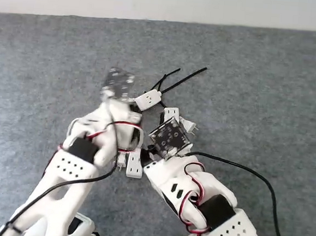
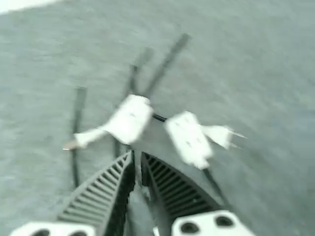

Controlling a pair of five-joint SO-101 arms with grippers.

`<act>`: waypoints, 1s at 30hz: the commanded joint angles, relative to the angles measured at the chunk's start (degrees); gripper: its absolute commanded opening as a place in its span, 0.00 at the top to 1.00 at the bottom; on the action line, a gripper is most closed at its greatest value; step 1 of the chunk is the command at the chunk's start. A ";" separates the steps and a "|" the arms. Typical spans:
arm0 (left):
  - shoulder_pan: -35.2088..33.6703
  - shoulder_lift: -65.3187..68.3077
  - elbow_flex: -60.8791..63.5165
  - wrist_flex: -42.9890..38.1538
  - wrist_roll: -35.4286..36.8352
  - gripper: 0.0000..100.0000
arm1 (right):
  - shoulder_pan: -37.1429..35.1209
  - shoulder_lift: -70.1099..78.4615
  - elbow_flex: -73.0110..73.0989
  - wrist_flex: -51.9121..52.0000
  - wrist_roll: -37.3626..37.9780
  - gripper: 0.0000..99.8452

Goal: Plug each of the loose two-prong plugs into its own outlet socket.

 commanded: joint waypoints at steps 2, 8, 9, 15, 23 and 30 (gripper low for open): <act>-8.62 -5.63 14.90 -24.44 2.90 0.98 | 1.19 -0.66 0.18 -5.23 -3.78 0.99; -16.35 -10.99 35.30 -51.78 3.87 0.98 | 1.36 -0.66 -0.18 -6.64 -5.80 0.99; -17.14 -11.78 37.85 -54.68 3.87 0.98 | 1.36 -0.48 -0.97 -6.64 -6.33 0.99; -21.19 -12.31 38.90 -53.63 4.22 0.98 | 1.63 12.35 -9.85 -2.42 -8.00 0.99; -21.10 -12.31 38.90 -53.63 4.22 0.98 | 3.91 23.43 -13.45 -6.11 -11.78 0.99; -21.10 -12.31 38.90 -53.54 4.22 0.98 | 3.30 28.26 -12.04 -14.02 -18.11 0.99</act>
